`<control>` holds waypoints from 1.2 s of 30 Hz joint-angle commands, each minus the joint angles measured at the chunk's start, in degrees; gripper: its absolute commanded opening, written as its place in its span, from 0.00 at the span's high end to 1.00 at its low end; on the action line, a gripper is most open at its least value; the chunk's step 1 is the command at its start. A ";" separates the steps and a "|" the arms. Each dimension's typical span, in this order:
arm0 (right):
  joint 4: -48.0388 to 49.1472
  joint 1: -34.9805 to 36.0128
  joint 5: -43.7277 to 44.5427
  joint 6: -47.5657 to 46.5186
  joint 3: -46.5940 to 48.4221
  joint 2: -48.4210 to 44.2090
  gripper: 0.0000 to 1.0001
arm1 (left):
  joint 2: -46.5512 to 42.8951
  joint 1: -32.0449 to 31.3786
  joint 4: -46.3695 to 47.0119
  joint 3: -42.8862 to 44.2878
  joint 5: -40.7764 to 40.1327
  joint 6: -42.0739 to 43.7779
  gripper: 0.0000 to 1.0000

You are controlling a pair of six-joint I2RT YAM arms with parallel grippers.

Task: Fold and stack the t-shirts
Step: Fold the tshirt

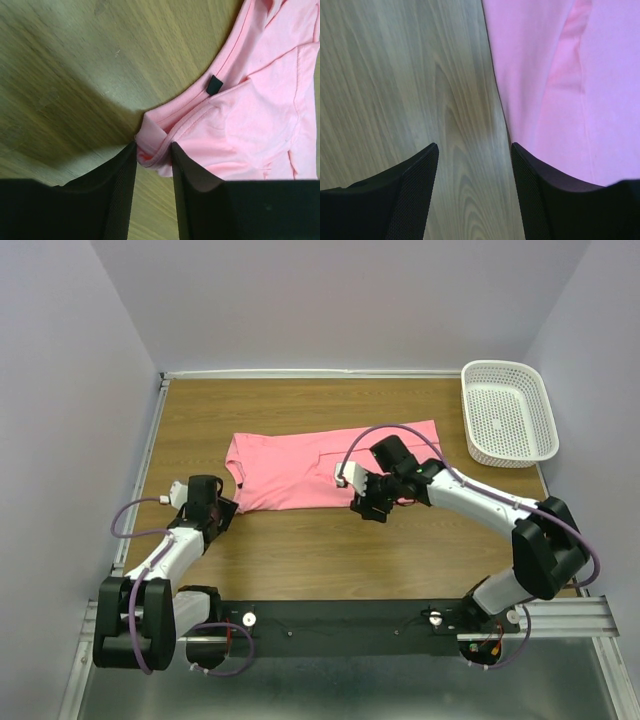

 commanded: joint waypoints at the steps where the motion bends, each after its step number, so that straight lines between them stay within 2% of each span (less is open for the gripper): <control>1: -2.03 -5.15 6.63 -3.83 -3.04 -2.12 0.33 | -0.97 1.33 2.28 -0.03 -1.03 1.60 0.60; 7: -1.94 -8.77 7.33 -8.41 -5.15 1.12 0.35 | -2.29 2.21 2.28 0.85 -2.09 3.79 0.63; 14: -1.76 -9.82 9.44 -9.20 -3.83 6.58 0.44 | -0.80 2.65 2.89 1.20 -1.12 5.46 0.63; 17: -1.59 -10.00 10.76 -9.03 -3.83 7.29 0.51 | -0.88 3.26 2.98 1.29 -1.04 5.99 0.63; 24: -0.27 -11.58 11.72 -8.68 -3.92 7.91 0.74 | -2.20 5.90 2.46 1.99 -1.47 7.92 0.66; 27: 0.17 -12.46 11.73 -8.50 -4.01 7.55 0.79 | -2.20 6.69 2.54 2.08 -1.30 8.36 0.68; 30: 0.00 -12.81 10.50 -8.59 -4.27 6.76 0.79 | -2.29 6.96 2.63 2.08 0.28 8.72 0.68; 34: 0.00 -12.81 8.83 -8.24 -4.45 6.41 0.74 | -3.69 7.13 2.46 1.38 6.24 10.56 0.61; 36: 0.08 -12.81 8.65 -8.06 -4.27 6.67 0.74 | -4.48 7.05 1.32 1.12 8.18 11.26 0.47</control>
